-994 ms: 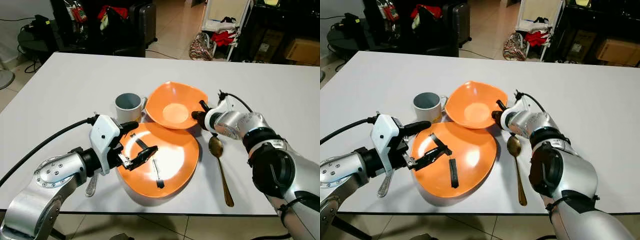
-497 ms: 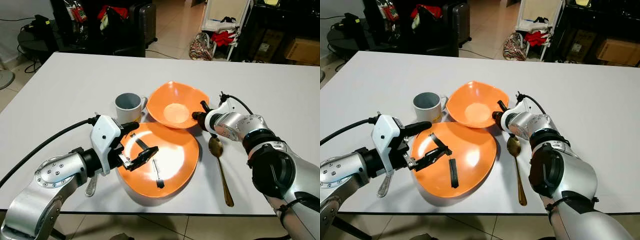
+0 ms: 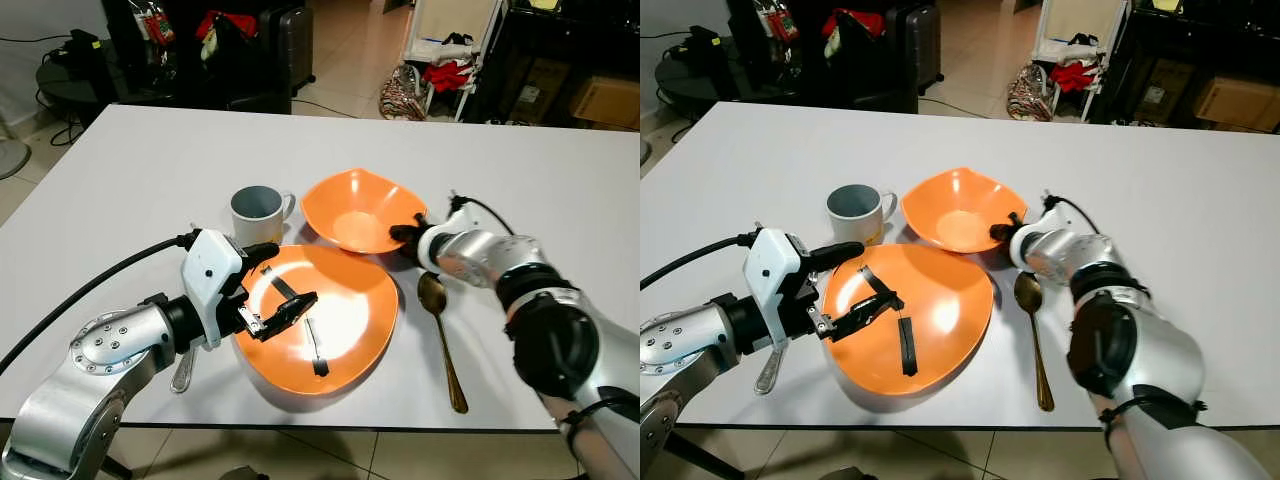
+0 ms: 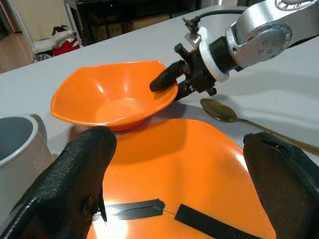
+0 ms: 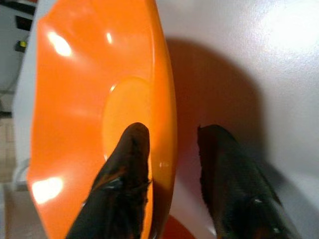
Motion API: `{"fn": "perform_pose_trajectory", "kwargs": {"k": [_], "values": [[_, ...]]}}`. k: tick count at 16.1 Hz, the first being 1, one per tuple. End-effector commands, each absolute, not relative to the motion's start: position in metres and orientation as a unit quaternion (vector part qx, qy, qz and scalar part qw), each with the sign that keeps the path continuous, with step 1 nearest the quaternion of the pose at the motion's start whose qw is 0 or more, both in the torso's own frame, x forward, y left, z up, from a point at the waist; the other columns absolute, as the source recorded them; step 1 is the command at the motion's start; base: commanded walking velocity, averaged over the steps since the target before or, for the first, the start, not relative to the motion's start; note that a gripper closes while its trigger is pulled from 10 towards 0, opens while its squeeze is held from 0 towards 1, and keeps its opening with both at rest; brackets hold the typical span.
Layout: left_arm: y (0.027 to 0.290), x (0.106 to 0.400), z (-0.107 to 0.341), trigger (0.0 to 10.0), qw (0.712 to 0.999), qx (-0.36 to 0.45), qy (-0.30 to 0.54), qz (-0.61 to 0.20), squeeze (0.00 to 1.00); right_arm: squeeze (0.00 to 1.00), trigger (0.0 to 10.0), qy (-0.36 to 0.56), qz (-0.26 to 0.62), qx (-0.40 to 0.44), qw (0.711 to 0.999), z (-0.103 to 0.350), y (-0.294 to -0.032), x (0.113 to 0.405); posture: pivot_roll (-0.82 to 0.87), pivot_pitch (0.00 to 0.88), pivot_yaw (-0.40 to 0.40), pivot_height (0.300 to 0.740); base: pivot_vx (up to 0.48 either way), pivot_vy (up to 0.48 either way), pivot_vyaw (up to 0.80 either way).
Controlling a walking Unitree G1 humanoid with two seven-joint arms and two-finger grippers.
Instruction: Setting the table
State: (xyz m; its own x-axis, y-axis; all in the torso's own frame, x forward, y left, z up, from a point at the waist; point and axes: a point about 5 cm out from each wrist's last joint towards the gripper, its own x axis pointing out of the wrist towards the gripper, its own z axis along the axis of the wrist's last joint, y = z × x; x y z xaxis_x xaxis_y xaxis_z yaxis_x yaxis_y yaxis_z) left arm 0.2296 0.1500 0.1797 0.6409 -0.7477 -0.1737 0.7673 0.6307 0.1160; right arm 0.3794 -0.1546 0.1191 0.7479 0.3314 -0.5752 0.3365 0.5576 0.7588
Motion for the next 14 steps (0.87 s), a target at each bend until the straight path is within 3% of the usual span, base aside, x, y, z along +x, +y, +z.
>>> {"fn": "perform_pose_trajectory", "kwargs": {"k": [1,7,8,10,11,12,14], "values": [[0.148,0.230,0.180,10.0,0.898,0.093,0.054,-0.427,0.00,0.99,10.0,0.345,0.011,0.479,0.808,0.128,-0.161,0.382,-0.01,0.027,-0.014,0.740,0.000,0.000,0.00],[0.147,0.230,0.177,10.0,0.898,0.089,0.053,-0.427,0.00,0.95,10.0,0.364,0.052,0.493,0.789,0.143,-0.187,0.374,-0.04,0.002,-0.007,0.740,0.000,0.000,0.00],[0.146,0.229,0.176,10.0,0.898,0.087,0.053,-0.428,0.00,0.88,10.0,0.369,0.070,0.493,0.785,0.150,-0.195,0.370,-0.04,0.000,-0.004,0.740,0.000,0.000,0.00],[0.145,0.228,0.175,10.0,0.898,0.084,0.054,-0.428,0.00,0.58,10.0,0.370,0.087,0.480,0.791,0.159,-0.207,0.361,-0.05,0.000,-0.009,0.740,0.000,0.000,0.00],[0.144,0.227,0.174,10.0,0.899,0.082,0.054,-0.427,0.00,0.00,10.0,0.362,0.084,0.462,0.805,0.161,-0.214,0.356,-0.05,0.000,-0.010,0.740,0.000,0.000,0.00],[0.144,0.226,0.174,10.0,0.903,0.078,0.055,-0.419,0.00,0.00,10.0,0.350,0.072,0.426,0.831,0.165,-0.225,0.346,-0.05,0.000,-0.011,0.740,0.000,0.000,0.00],[0.148,0.227,0.176,10.0,0.927,0.073,0.045,-0.365,0.00,0.00,10.0,0.199,0.034,0.295,0.934,0.196,-0.239,0.318,-0.06,0.000,-0.002,0.740,0.000,0.000,0.00]]}}
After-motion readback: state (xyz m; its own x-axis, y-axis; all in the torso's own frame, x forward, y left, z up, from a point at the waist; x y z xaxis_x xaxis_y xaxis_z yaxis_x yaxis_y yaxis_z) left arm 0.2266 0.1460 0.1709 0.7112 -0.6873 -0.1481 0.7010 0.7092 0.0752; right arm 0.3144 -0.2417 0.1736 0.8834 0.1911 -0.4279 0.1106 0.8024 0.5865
